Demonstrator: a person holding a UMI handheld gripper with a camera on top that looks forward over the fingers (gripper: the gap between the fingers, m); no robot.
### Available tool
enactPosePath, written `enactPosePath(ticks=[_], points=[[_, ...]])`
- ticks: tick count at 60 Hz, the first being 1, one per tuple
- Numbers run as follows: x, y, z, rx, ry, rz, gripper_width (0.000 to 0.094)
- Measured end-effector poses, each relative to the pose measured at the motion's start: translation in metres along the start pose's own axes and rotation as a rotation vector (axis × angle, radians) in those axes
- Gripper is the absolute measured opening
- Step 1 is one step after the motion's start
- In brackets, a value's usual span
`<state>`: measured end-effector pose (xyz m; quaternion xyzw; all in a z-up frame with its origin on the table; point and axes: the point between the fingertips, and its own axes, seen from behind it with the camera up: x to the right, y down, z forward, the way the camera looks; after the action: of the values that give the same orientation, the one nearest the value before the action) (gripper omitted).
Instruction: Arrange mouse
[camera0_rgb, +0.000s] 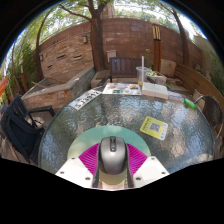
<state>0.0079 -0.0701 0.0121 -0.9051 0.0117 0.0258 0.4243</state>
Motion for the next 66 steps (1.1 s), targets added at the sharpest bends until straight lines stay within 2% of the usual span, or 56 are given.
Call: enactPosePath(ticks=[6, 8, 10, 13, 16, 21, 40, 66], points=[[-0.007, 0.024, 0.015, -0.054, -0.008, -0.009, 0.0500], [-0.007, 0.020, 0.012, -0.042, 0.002, -0.014, 0.0529], [-0.007, 0.016, 0.006, -0.039, 0.014, -0.024, 0.0637], [-0.010, 0.007, -0.005, -0.033, 0.021, -0.037, 0.0874], [-0.014, -0.003, -0.024, -0.016, 0.035, -0.050, 0.0830], [-0.018, -0.022, -0.065, -0.002, 0.064, -0.061, 0.0869], [-0.046, -0.049, -0.200, 0.011, 0.128, -0.057, 0.0856], [-0.056, -0.043, -0.238, 0.023, 0.141, -0.069, 0.0856]])
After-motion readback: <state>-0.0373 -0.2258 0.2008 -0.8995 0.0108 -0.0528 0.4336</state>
